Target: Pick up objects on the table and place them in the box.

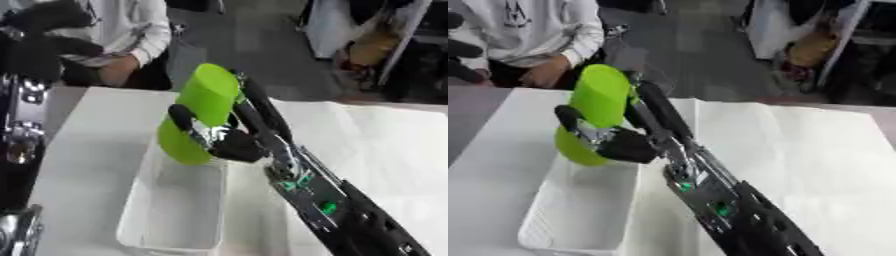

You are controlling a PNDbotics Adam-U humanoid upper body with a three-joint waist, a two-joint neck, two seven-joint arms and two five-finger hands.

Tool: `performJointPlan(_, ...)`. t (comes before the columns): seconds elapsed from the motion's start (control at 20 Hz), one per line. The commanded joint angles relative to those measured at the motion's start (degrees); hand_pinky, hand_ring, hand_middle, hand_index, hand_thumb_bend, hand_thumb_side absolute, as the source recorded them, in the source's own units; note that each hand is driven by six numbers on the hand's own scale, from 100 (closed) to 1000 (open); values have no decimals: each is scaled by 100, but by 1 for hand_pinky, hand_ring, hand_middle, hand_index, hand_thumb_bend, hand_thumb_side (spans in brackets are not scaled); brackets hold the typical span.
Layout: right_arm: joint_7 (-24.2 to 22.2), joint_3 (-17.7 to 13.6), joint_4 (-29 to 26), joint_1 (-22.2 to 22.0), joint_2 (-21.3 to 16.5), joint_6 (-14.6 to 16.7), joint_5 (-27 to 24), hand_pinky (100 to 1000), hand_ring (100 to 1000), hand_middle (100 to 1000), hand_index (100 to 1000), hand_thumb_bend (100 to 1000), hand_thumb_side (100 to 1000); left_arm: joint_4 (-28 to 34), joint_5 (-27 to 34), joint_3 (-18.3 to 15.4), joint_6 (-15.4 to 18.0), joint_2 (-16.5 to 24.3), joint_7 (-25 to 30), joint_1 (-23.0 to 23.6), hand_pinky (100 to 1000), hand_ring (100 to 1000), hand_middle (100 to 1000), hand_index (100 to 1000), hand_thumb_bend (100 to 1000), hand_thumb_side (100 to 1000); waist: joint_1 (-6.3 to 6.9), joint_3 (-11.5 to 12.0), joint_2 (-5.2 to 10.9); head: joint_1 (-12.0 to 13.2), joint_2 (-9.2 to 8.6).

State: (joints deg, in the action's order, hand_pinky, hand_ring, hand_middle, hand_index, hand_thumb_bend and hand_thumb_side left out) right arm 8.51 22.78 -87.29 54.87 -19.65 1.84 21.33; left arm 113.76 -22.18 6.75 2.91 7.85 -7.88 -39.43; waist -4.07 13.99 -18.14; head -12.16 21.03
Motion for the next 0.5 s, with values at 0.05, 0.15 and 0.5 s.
performJointPlan(0.05,45,-29,75,137,-19,101,128,100,100,100,244,100,790,83,-56,22,7,-33,69,-113,520,624,743,855,179,958,2,29,84,-90,-105)
performJointPlan(0.15,71,-31,154,124,-5,145,209,100,100,100,244,100,791,83,-72,24,7,-45,85,-129,520,624,743,855,179,958,-15,42,79,-82,-105)
performJointPlan(0.5,131,-43,301,77,22,186,492,100,100,100,246,100,805,83,-102,21,-2,-33,99,-133,520,624,743,855,179,959,-47,37,74,-36,-69)
